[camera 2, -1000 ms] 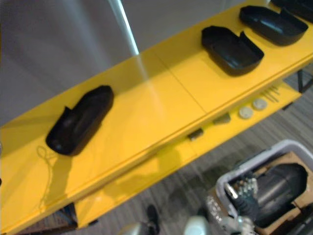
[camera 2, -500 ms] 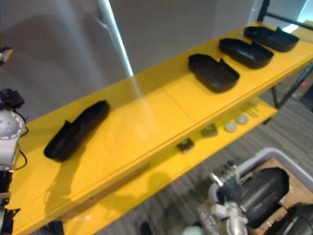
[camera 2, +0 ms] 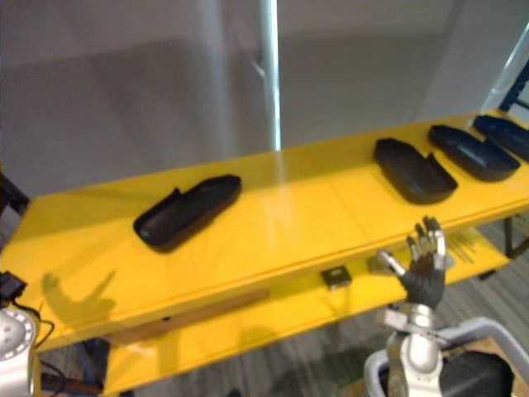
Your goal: Walk over and take plastic housings, then place them on the shelf
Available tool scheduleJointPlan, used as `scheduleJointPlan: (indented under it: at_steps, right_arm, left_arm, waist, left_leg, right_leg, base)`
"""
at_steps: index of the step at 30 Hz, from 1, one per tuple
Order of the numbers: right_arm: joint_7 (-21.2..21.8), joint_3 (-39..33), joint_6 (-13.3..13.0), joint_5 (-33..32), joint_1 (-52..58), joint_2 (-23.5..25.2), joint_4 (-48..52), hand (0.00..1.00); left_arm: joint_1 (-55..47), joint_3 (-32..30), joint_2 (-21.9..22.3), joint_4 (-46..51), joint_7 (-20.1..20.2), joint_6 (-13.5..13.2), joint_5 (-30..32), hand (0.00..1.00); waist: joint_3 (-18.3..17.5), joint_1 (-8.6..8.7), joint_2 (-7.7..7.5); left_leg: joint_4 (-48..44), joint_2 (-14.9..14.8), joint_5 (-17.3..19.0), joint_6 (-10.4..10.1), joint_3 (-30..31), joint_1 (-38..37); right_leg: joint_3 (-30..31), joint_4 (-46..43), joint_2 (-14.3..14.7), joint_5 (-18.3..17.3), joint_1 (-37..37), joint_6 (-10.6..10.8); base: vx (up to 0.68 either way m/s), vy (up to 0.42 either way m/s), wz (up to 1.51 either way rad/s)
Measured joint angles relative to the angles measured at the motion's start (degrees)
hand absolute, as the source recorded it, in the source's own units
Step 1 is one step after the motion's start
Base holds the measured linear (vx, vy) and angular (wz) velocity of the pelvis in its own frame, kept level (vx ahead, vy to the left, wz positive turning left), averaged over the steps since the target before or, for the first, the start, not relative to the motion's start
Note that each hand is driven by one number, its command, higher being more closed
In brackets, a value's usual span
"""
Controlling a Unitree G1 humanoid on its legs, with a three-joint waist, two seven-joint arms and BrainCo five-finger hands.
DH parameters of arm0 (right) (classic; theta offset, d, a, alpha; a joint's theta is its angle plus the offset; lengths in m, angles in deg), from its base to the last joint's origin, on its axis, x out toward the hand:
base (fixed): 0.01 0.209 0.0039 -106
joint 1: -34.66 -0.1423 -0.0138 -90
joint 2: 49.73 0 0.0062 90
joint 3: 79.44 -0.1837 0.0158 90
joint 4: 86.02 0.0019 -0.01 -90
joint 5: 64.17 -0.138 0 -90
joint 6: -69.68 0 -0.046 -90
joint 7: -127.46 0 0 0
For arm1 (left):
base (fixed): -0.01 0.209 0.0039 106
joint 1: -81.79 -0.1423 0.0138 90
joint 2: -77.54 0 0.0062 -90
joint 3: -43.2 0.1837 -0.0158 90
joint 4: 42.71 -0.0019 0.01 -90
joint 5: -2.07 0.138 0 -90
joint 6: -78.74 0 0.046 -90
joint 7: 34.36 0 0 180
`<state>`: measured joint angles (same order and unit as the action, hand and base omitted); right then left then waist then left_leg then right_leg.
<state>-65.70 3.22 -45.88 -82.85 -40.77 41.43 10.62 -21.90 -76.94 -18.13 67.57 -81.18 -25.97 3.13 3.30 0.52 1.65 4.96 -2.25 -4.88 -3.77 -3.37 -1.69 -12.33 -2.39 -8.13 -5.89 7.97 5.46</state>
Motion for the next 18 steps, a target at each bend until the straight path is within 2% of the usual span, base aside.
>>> scheduleJointPlan:
  at_steps: [3,7,10,12,15,18]
  right_arm:
    - [-2.4,-3.4,1.7,1.5,0.0,-0.4,0.3,0.00]
    - [-3.2,-6.1,1.7,1.4,-0.2,-0.8,2.5,0.00]
    - [-3.1,-6.1,1.7,1.3,-0.3,-1.0,3.2,0.00]
    - [-3.1,-6.1,1.7,1.3,-0.7,-1.0,3.2,0.00]
    - [-3.1,-6.0,1.7,1.4,-1.7,-0.8,3.2,0.00]
    - [-3.1,-6.0,1.8,1.4,-2.6,-0.8,3.2,0.00]
  left_arm:
    - [-1.4,-2.8,2.4,1.9,-0.2,0.0,0.6,0.00]
    - [-3.4,-4.6,4.4,1.6,-0.5,1.1,1.1,0.00]
    - [-4.6,-5.8,7.9,-0.8,-1.0,2.7,0.9,0.00]
    - [-5.1,-5.9,10.5,-6.7,-1.3,3.7,-1.4,0.00]
    - [-5.6,-5.9,12.0,-14.3,-1.5,4.2,-5.2,0.00]
    - [-6.2,-6.4,13.8,-23.5,-2.4,4.7,-5.8,0.00]
  waist:
    - [-0.2,-0.11,0.08]
    - [-0.4,-0.14,-0.06]
    - [-0.5,-0.43,-0.28]
    - [-0.4,-0.81,-0.32]
    - [-0.2,-1.02,-0.70]
    - [0.4,-1.23,-1.57]
  left_leg:
    - [0.0,0.0,-0.5,-0.1,0.5,0.5]
    - [0.0,-0.2,-0.7,-0.3,1.3,1.1]
    - [0.0,-0.1,-0.7,-0.3,1.6,1.3]
    - [0.0,-0.1,-0.7,-0.2,1.9,1.7]
    - [0.0,-0.1,-0.7,-0.2,2.0,1.7]
    - [0.0,0.0,-0.8,-0.2,2.7,1.8]
  right_leg:
    - [-0.6,0.1,0.2,0.1,-0.1,0.1]
    - [-1.4,0.1,0.3,0.8,-0.2,0.4]
    - [-1.6,0.2,0.4,0.9,-0.1,0.4]
    - [-1.8,0.2,0.5,0.9,-0.3,0.4]
    - [-1.8,0.1,0.5,0.9,-0.2,0.4]
    - [-2.2,0.1,0.4,0.8,-0.1,0.4]
  base:
    - [-0.04,-0.010,0.08]
    - [0.00,-0.018,0.11]
    - [0.02,-0.023,0.05]
    - [-0.01,-0.020,0.06]
    - [0.00,-0.008,0.02]
    - [-0.02,-0.016,0.10]
